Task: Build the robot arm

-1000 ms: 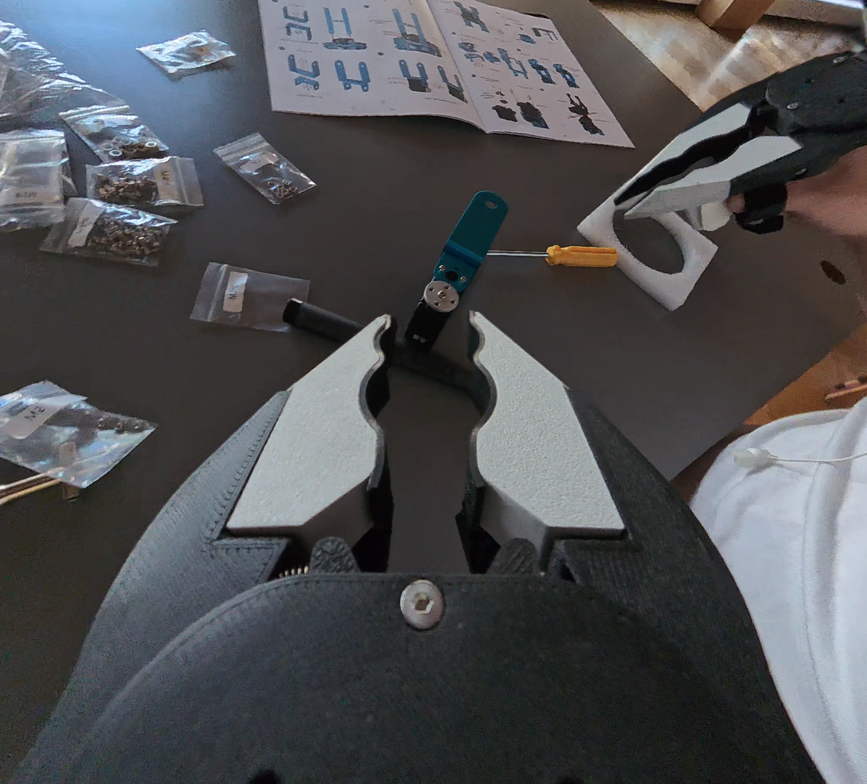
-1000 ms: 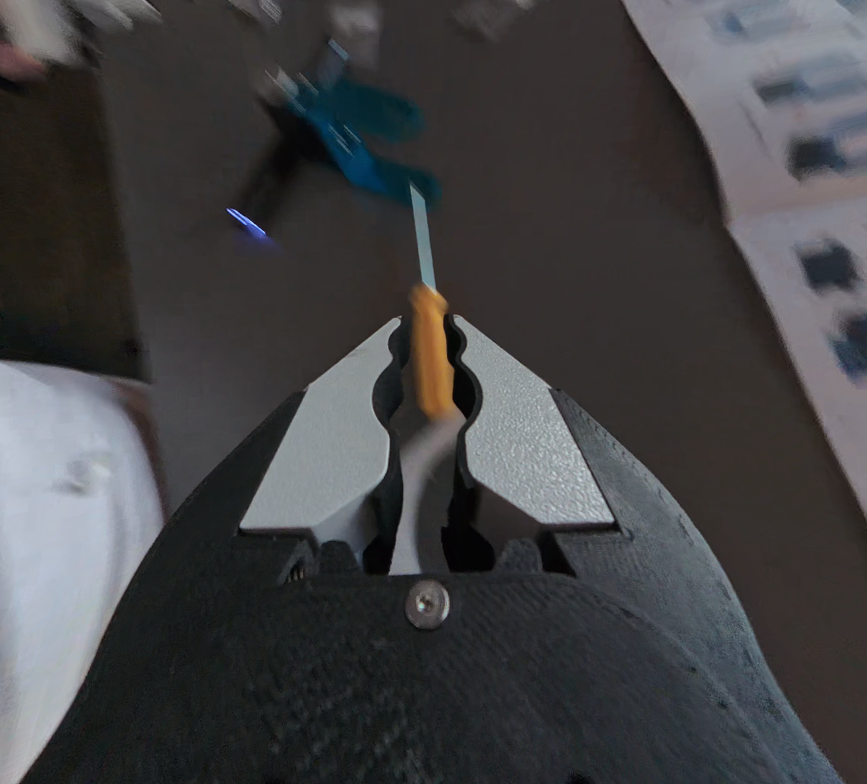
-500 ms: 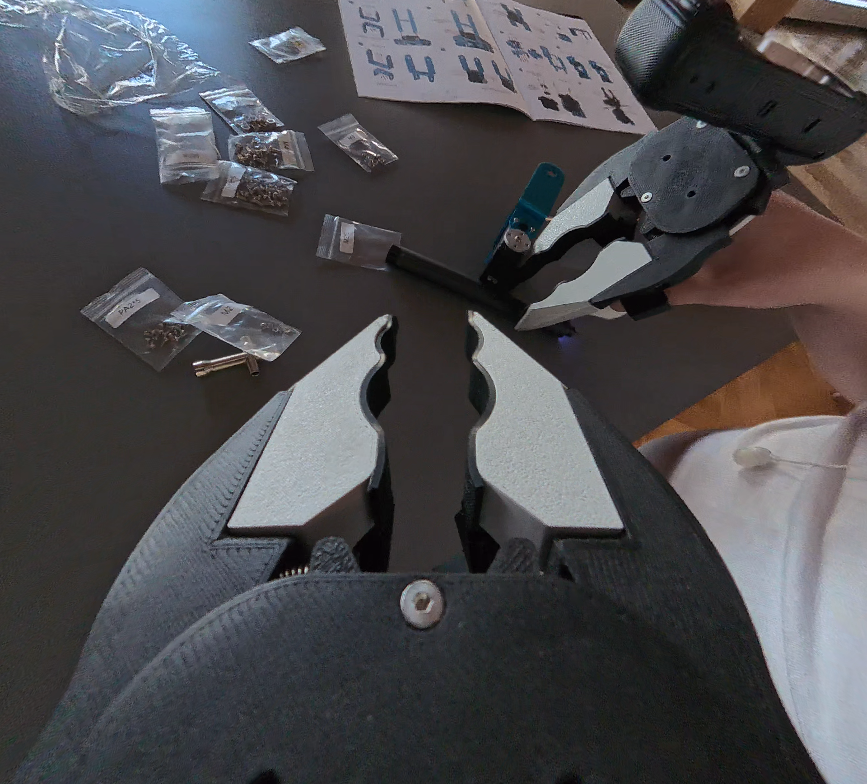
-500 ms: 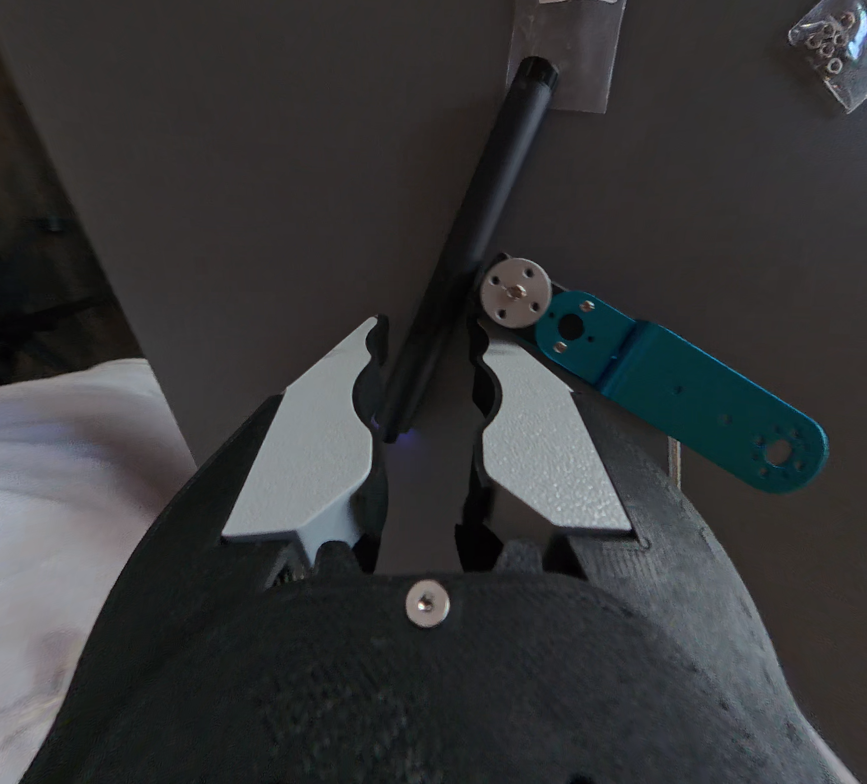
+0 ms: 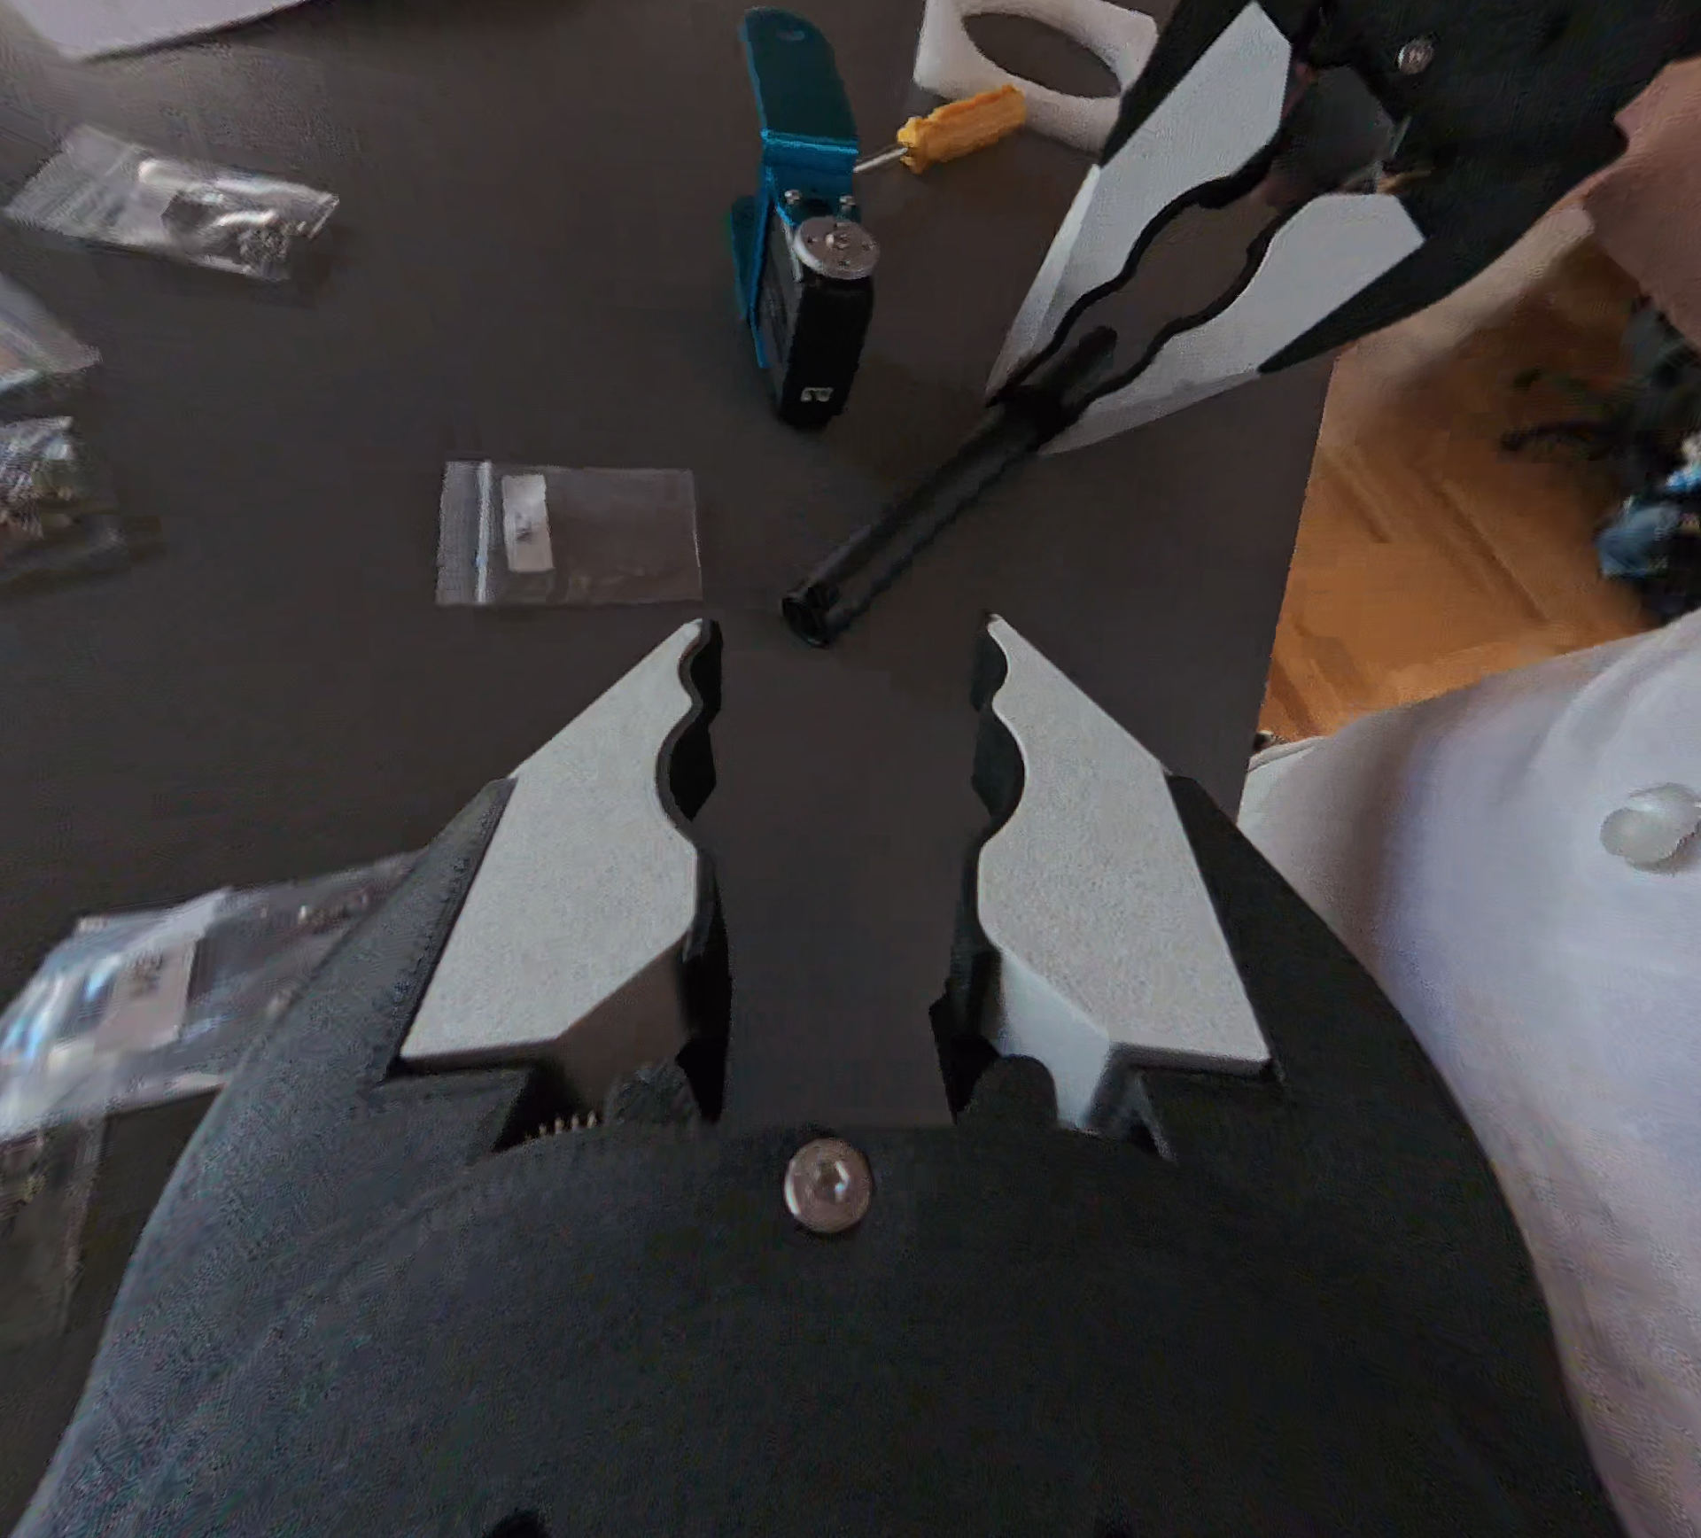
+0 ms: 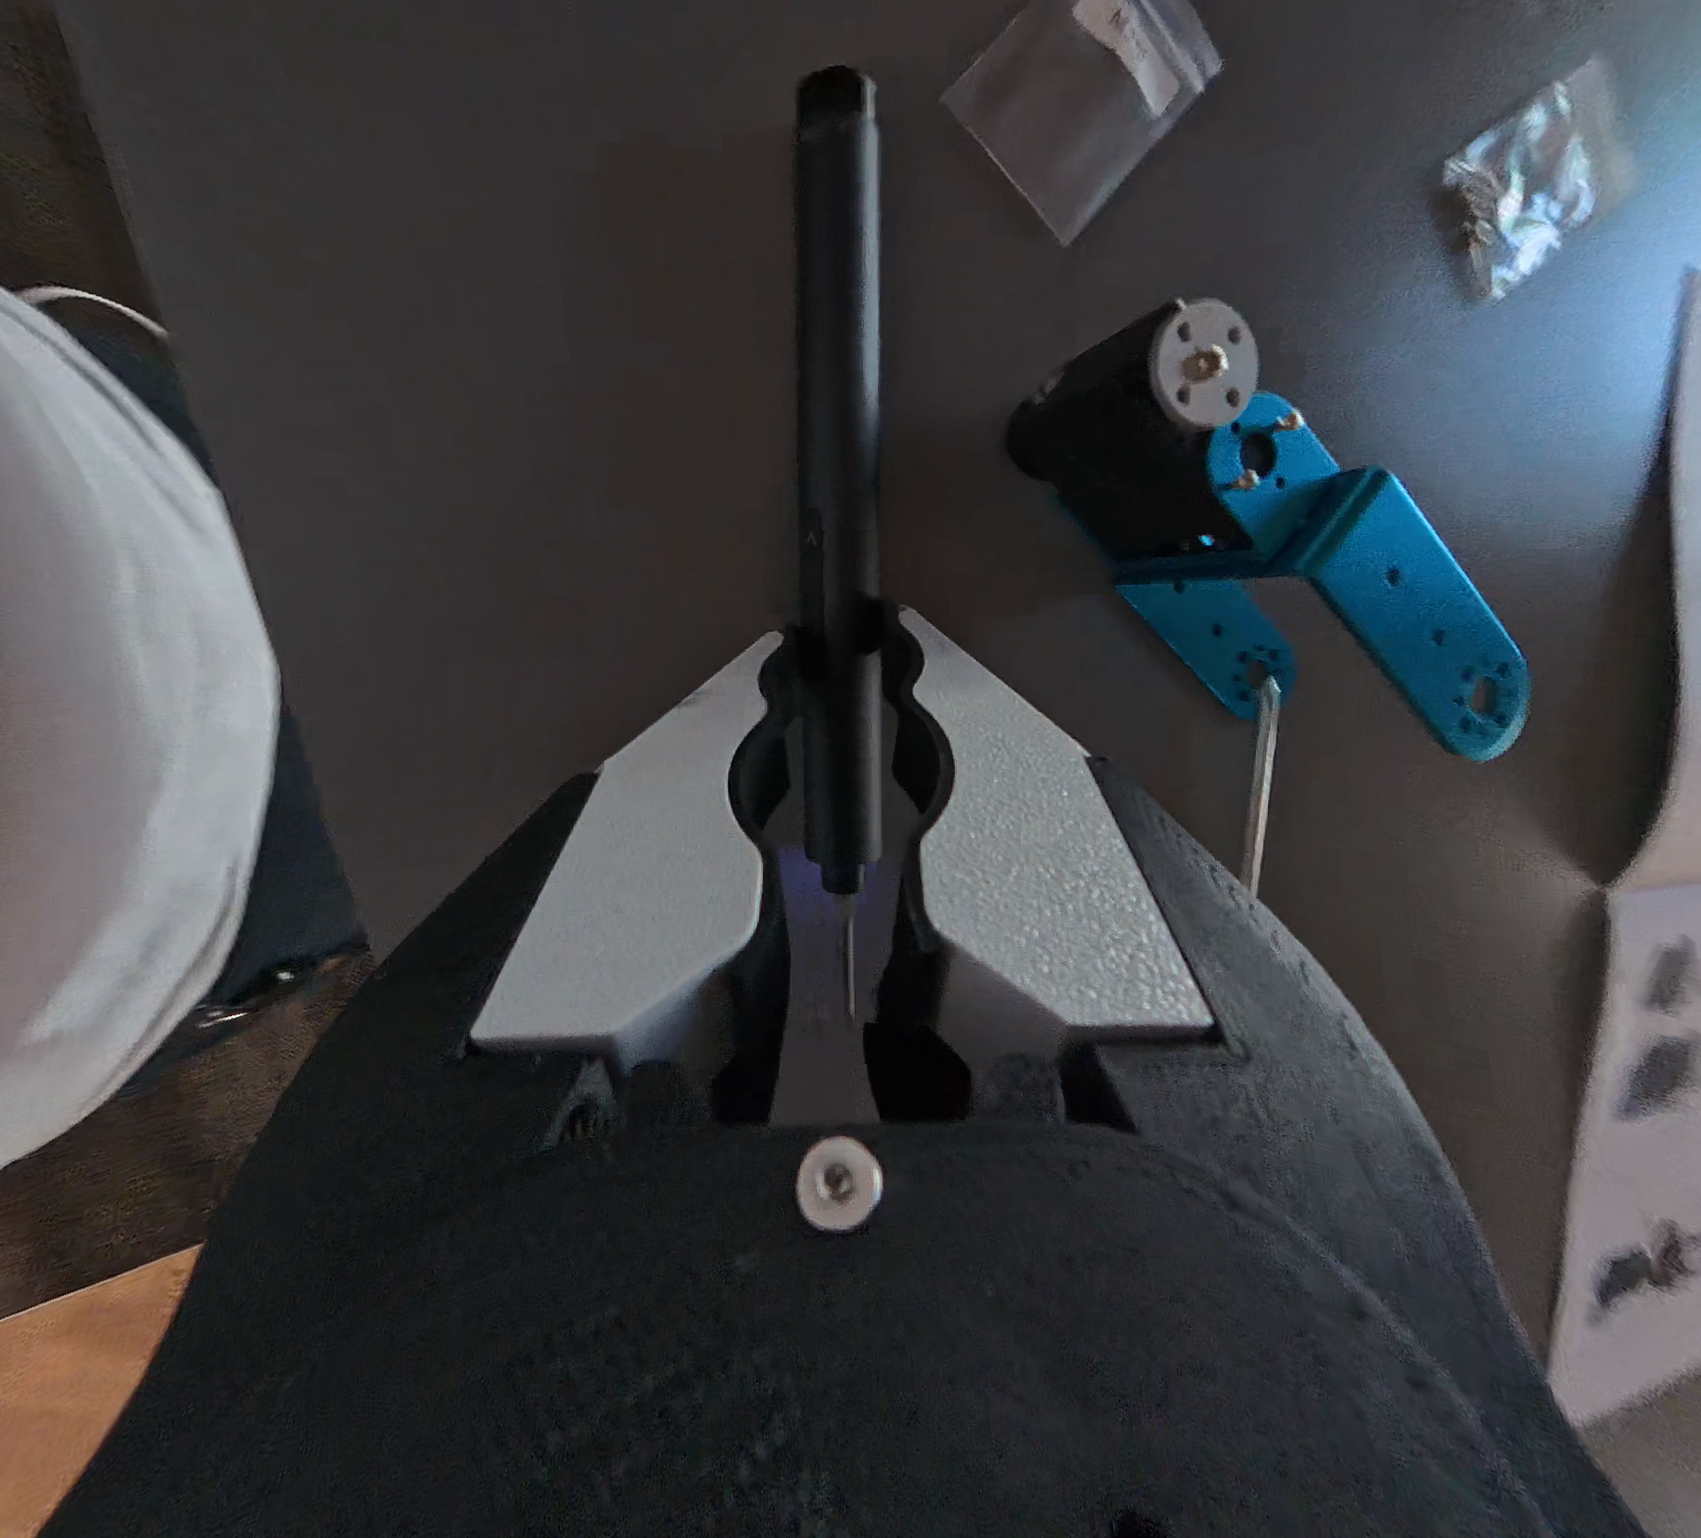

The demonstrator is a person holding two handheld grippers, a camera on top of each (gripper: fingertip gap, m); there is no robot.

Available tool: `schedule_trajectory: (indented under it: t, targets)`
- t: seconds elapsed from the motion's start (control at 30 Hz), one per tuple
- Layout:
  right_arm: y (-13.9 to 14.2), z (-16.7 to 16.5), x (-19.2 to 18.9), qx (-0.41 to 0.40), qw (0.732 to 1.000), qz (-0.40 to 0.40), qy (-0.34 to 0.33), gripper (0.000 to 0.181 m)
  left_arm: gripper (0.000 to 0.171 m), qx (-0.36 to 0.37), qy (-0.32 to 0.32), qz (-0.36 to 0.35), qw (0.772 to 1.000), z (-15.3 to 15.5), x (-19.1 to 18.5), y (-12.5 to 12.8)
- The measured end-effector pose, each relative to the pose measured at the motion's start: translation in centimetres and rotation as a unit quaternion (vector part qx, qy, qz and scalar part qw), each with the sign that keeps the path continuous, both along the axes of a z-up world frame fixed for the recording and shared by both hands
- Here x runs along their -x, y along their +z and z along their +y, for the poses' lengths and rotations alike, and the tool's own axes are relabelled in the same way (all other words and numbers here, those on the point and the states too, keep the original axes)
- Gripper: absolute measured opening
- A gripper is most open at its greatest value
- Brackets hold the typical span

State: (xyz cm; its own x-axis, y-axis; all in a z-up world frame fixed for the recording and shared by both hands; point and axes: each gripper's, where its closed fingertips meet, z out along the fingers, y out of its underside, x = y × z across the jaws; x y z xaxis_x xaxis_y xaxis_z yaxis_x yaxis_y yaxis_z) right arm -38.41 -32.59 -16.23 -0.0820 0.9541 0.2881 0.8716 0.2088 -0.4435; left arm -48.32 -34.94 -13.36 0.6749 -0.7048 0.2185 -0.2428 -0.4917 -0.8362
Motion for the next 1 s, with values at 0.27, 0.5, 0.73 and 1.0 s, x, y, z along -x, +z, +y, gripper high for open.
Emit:
schedule_trajectory:
  t: [0.27, 0.5, 0.73, 1.0]
  targets:
    - [1.0, -1.2, -1.1, -0.133, 0.985, 0.028, 0.111, 0.016, 0.044, 0.015, -0.188, 0.082, 0.979, -0.6, -5.0, -1.7]
    - [0.5, -0.3, -3.7, -0.124, 0.98, 0.073, 0.135, 0.017, 0.024, 0.05, -0.177, 0.104, 0.977, -0.5, -9.0, -2.7]
    - [0.7, 0.1, -5.1, 0.015, 0.985, 0.099, 0.141, 0.034, 0.016, 0.057, -0.128, 0.232, 0.963, -0.3, -11.6, -2.7]
    - [2.6, -1.1, -4.2, 0.035, 0.972, 0.084, 0.216, 0.026, 0.016, 0.063, -0.071, 0.305, 0.948, 0.2, -14.2, 1.8]
